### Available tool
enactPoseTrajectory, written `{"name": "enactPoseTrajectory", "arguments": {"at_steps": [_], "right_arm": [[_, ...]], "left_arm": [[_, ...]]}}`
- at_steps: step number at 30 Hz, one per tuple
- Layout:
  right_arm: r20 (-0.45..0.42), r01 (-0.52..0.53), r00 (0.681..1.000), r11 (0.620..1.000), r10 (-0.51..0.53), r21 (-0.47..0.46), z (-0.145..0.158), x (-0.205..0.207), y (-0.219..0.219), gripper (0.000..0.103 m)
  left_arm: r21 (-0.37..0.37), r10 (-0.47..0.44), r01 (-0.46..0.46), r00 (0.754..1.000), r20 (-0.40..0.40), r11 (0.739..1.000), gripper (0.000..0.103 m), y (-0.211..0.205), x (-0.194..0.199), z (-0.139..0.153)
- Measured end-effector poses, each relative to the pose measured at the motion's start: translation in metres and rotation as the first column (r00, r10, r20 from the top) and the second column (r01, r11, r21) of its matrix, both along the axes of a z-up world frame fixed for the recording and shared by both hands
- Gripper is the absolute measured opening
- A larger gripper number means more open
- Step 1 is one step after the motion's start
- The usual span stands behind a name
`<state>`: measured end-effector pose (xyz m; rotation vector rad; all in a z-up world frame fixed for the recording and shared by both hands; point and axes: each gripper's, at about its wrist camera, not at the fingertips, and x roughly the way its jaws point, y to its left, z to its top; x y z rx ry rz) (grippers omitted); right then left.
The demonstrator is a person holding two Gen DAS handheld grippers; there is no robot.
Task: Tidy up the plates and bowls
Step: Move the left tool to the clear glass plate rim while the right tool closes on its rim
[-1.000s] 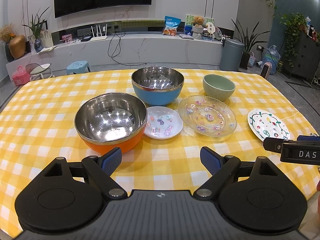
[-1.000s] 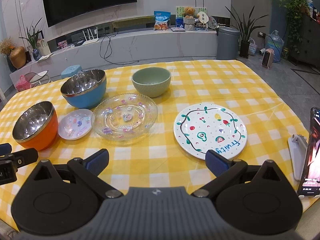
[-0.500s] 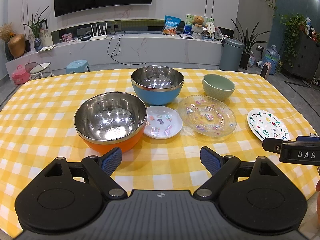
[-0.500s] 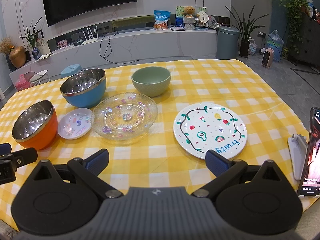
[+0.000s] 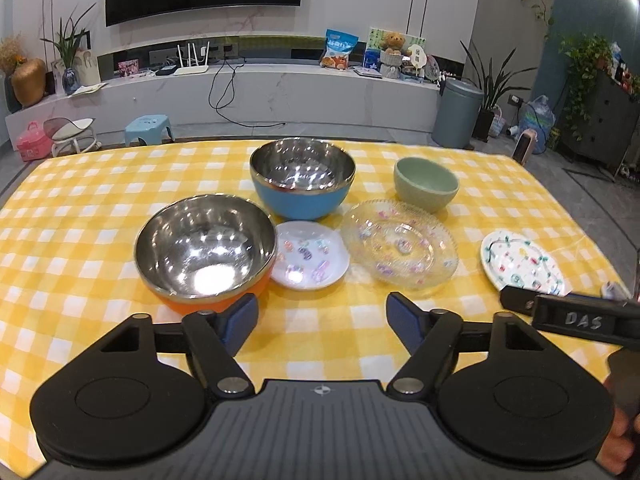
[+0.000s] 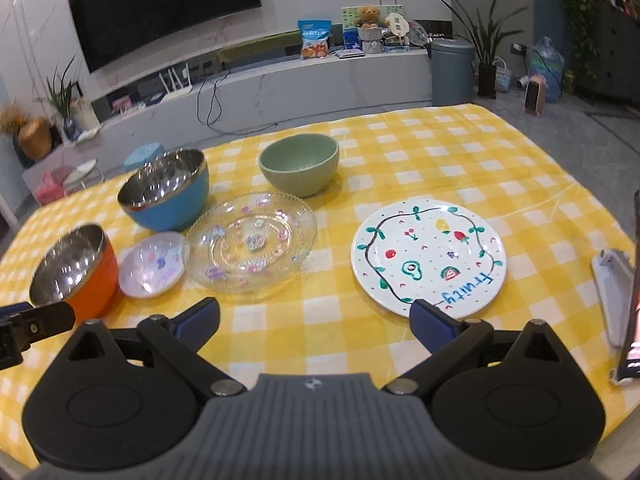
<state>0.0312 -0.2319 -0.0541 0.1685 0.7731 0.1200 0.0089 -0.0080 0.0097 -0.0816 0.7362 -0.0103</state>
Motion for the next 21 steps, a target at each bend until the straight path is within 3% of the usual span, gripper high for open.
{"name": "enactPoseTrajectory", "arguments": {"at_steps": [1, 5, 9, 11, 13, 16, 21], "right_arm": [[-0.001, 0.003, 1.0, 1.0, -0.003, 0.016, -0.001, 0.003, -0.001, 0.088], [0.018, -0.016, 1.0, 0.998, 0.015, 0.054, -0.004, 0.015, 0.001, 0.079], [0.035, -0.038, 0.999, 0.997, 0.036, 0.065, -0.006, 0.03, 0.002, 0.066], [0.031, -0.037, 0.999, 0.997, 0.035, 0.074, -0.008, 0.038, 0.002, 0.062], [0.026, -0.035, 0.999, 0.996, 0.033, 0.085, -0.012, 0.047, 0.001, 0.049], [0.026, -0.043, 0.999, 0.994, 0.041, 0.105, -0.018, 0.063, 0.002, 0.038], [0.012, -0.034, 0.999, 0.989, 0.032, 0.146, -0.031, 0.085, -0.002, 0.029]], "left_arm": [[-0.01, 0.004, -0.004, 1.0, -0.002, 1.0, 0.078, -0.002, 0.002, 0.001], [-0.068, 0.017, -0.018, 1.0, -0.019, 0.998, 0.063, -0.007, 0.016, 0.002], [-0.169, 0.0, -0.005, 0.999, -0.034, 0.986, 0.045, -0.01, 0.035, -0.008], [-0.193, 0.006, -0.013, 0.999, -0.035, 0.981, 0.042, -0.011, 0.045, -0.014], [-0.219, 0.025, -0.033, 0.999, -0.038, 0.975, 0.033, -0.011, 0.055, -0.022], [-0.265, 0.04, -0.048, 0.999, -0.033, 0.963, 0.029, -0.01, 0.073, -0.033], [-0.253, 0.052, -0.054, 0.999, -0.015, 0.966, 0.021, -0.005, 0.091, -0.048]]}}
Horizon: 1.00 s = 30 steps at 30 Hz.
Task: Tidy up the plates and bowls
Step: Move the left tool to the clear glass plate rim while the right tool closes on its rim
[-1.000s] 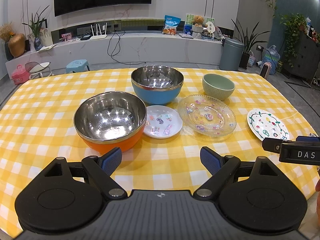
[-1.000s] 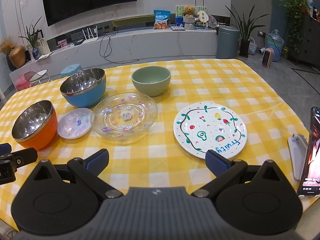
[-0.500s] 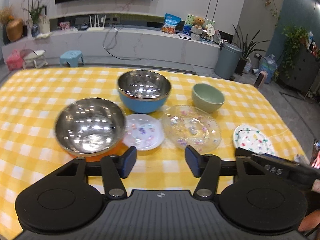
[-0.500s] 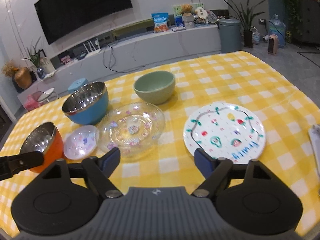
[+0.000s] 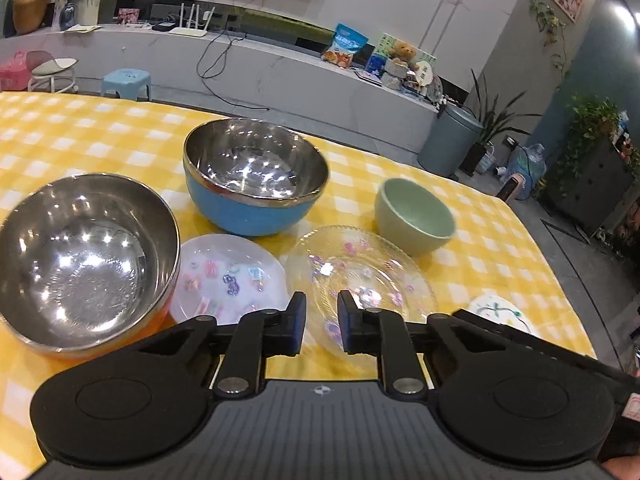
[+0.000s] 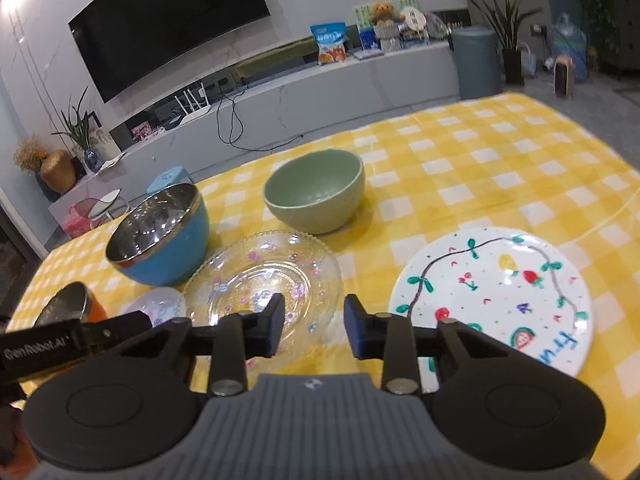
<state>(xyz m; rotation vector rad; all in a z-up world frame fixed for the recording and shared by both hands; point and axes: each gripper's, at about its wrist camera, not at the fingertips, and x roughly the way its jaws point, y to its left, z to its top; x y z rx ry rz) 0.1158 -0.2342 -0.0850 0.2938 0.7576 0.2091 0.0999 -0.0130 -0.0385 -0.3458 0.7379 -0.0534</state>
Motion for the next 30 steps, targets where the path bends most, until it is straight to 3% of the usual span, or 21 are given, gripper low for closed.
{"name": "enactPoseTrajectory", "arguments": {"at_steps": [10, 14, 17, 22, 30], "right_arm": [[-0.029, 0.007, 1.0, 0.999, -0.006, 0.047, -0.018, 0.024, -0.005, 0.029], [-0.043, 0.011, 0.999, 0.998, -0.008, 0.057, -0.024, 0.03, -0.005, 0.029], [-0.046, 0.015, 0.999, 0.998, -0.012, 0.068, -0.027, 0.031, -0.007, 0.029], [-0.048, -0.01, 0.999, 0.997, 0.014, 0.076, -0.031, 0.034, -0.003, 0.025], [-0.062, 0.008, 0.998, 0.997, -0.003, 0.081, -0.038, 0.038, -0.004, 0.013]], "left_arm": [[0.111, -0.008, 0.005, 0.999, 0.031, 0.994, 0.022, -0.004, 0.019, -0.017], [0.189, -0.033, 0.024, 0.998, 0.046, 0.982, 0.025, -0.013, 0.021, -0.021], [0.156, -0.034, 0.029, 0.999, 0.031, 0.987, 0.025, -0.011, 0.025, -0.025], [0.162, -0.049, 0.045, 0.999, 0.023, 0.986, 0.024, -0.011, 0.029, -0.028], [0.179, -0.049, 0.042, 0.998, 0.035, 0.983, 0.008, -0.011, 0.029, -0.028]]}}
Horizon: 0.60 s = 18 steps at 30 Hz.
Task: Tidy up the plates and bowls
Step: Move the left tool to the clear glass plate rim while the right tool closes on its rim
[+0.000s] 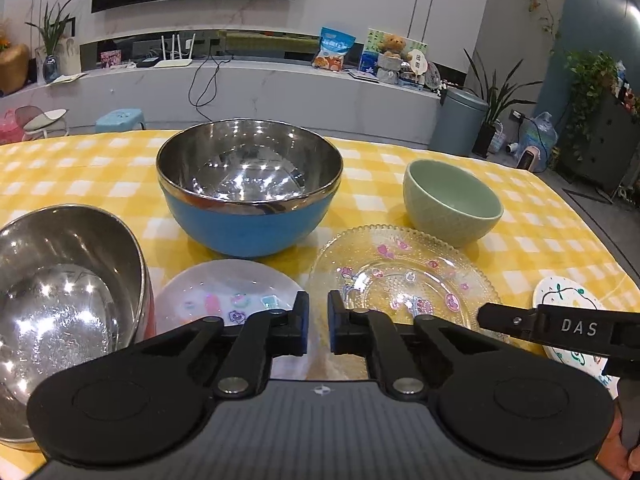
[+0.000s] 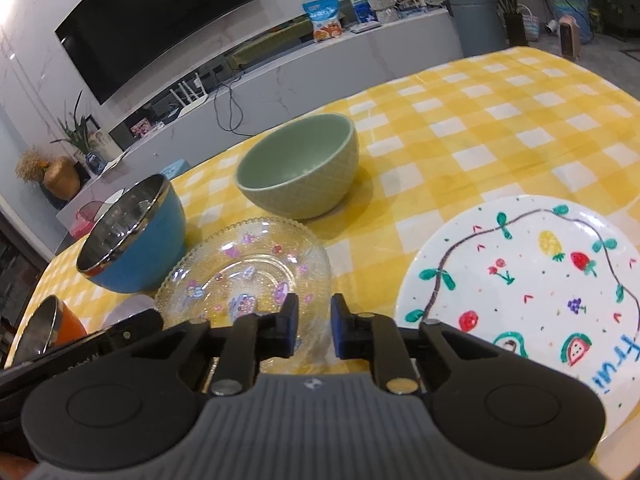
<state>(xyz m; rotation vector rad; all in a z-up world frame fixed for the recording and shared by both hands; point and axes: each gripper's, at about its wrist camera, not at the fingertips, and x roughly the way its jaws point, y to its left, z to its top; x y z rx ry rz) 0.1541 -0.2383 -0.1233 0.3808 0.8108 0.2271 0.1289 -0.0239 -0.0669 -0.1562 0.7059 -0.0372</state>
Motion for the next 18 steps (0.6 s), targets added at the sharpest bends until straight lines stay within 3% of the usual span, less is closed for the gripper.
{"name": "enactPoseTrajectory", "arguments": {"at_steps": [10, 12, 13, 15, 18], "right_arm": [[-0.01, 0.016, 1.0, 1.0, -0.016, 0.005, 0.005, -0.003, -0.004, 0.009], [0.002, 0.002, 1.0, 1.0, -0.002, 0.004, 0.008, -0.005, -0.003, 0.008], [0.005, -0.009, 1.0, 1.0, 0.009, 0.009, 0.01, -0.006, -0.003, 0.008], [-0.005, -0.02, 1.0, 1.0, 0.02, -0.021, 0.01, -0.008, 0.001, 0.006], [-0.005, -0.009, 1.0, 0.999, 0.009, -0.032, 0.008, -0.011, -0.001, 0.003]], "left_arm": [[0.011, -0.018, 0.018, 1.0, 0.017, 1.0, 0.002, 0.0, -0.004, 0.007], [-0.04, -0.082, 0.084, 0.995, 0.055, 0.996, 0.0, -0.002, -0.009, 0.014], [-0.027, -0.098, 0.1, 0.993, 0.065, 0.995, 0.0, -0.007, -0.011, 0.018], [0.089, -0.099, 0.092, 0.992, 0.074, 0.992, 0.0, -0.02, -0.015, 0.02], [0.04, -0.081, 0.079, 0.996, 0.043, 0.996, 0.001, -0.012, -0.015, 0.017]]}}
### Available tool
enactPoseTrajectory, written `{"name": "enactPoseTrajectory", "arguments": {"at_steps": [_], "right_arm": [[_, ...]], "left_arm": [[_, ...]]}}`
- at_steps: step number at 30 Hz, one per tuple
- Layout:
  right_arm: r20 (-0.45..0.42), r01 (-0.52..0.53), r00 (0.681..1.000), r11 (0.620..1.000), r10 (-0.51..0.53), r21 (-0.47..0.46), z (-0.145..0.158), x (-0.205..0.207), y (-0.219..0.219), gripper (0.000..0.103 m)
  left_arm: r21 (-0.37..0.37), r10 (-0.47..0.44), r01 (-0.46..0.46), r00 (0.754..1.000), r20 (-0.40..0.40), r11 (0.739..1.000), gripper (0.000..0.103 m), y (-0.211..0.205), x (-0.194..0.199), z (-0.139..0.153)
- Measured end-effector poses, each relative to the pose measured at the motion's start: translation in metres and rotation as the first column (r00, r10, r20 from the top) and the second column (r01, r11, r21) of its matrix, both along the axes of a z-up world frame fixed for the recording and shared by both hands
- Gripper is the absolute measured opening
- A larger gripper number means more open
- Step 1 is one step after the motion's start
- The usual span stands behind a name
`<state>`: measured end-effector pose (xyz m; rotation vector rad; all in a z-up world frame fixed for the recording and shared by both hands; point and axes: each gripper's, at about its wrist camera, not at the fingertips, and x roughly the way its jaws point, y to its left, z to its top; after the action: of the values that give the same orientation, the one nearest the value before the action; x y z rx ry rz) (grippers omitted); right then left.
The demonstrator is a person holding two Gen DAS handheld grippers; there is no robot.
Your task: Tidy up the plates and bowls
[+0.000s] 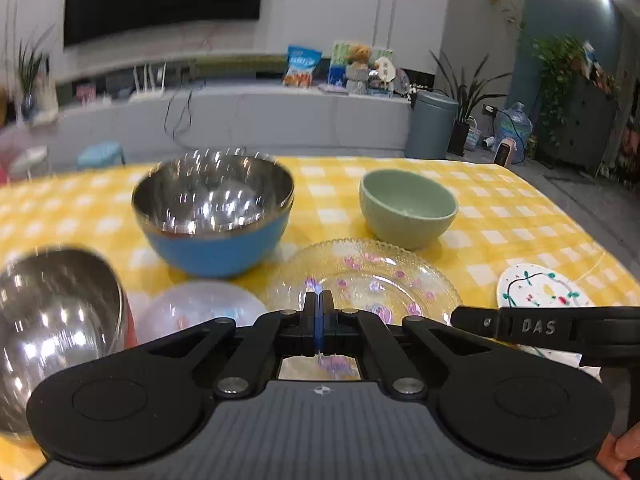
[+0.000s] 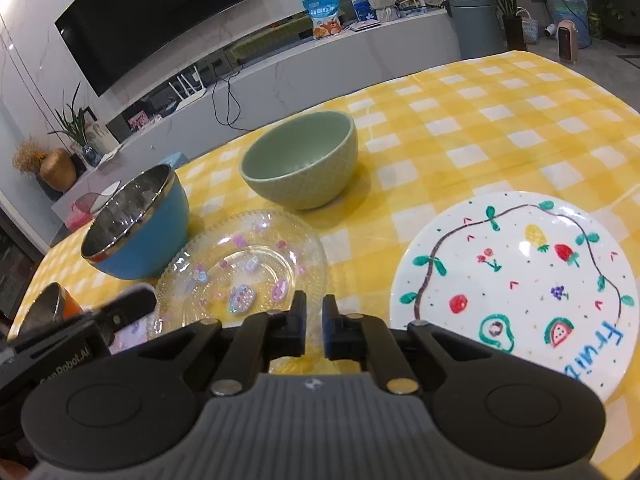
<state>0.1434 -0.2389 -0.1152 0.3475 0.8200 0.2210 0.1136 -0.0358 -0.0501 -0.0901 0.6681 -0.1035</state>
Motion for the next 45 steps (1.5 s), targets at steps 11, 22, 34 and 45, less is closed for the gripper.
{"name": "enactPoseTrajectory", "arguments": {"at_steps": [11, 22, 34, 45], "right_arm": [[-0.004, 0.062, 0.998, 0.998, -0.062, 0.021, 0.003, -0.001, -0.01, 0.017], [-0.043, 0.075, 0.997, 0.993, -0.071, 0.089, -0.002, 0.004, -0.014, 0.001], [-0.025, 0.114, 0.993, 0.994, -0.113, 0.004, 0.002, 0.004, -0.02, 0.0], [-0.04, 0.121, 0.992, 0.992, -0.12, 0.027, 0.0, 0.005, -0.022, 0.002]], "left_arm": [[-0.038, 0.054, -0.056, 0.996, -0.068, 0.998, 0.03, 0.022, 0.007, -0.011], [-0.056, 0.014, -0.017, 0.998, -0.063, 0.998, 0.036, 0.017, 0.009, -0.015], [-0.078, -0.049, 0.046, 0.998, -0.045, 0.996, 0.035, 0.003, 0.007, -0.014], [-0.045, -0.017, 0.013, 0.996, -0.088, 0.999, 0.034, 0.007, 0.009, -0.02]]}}
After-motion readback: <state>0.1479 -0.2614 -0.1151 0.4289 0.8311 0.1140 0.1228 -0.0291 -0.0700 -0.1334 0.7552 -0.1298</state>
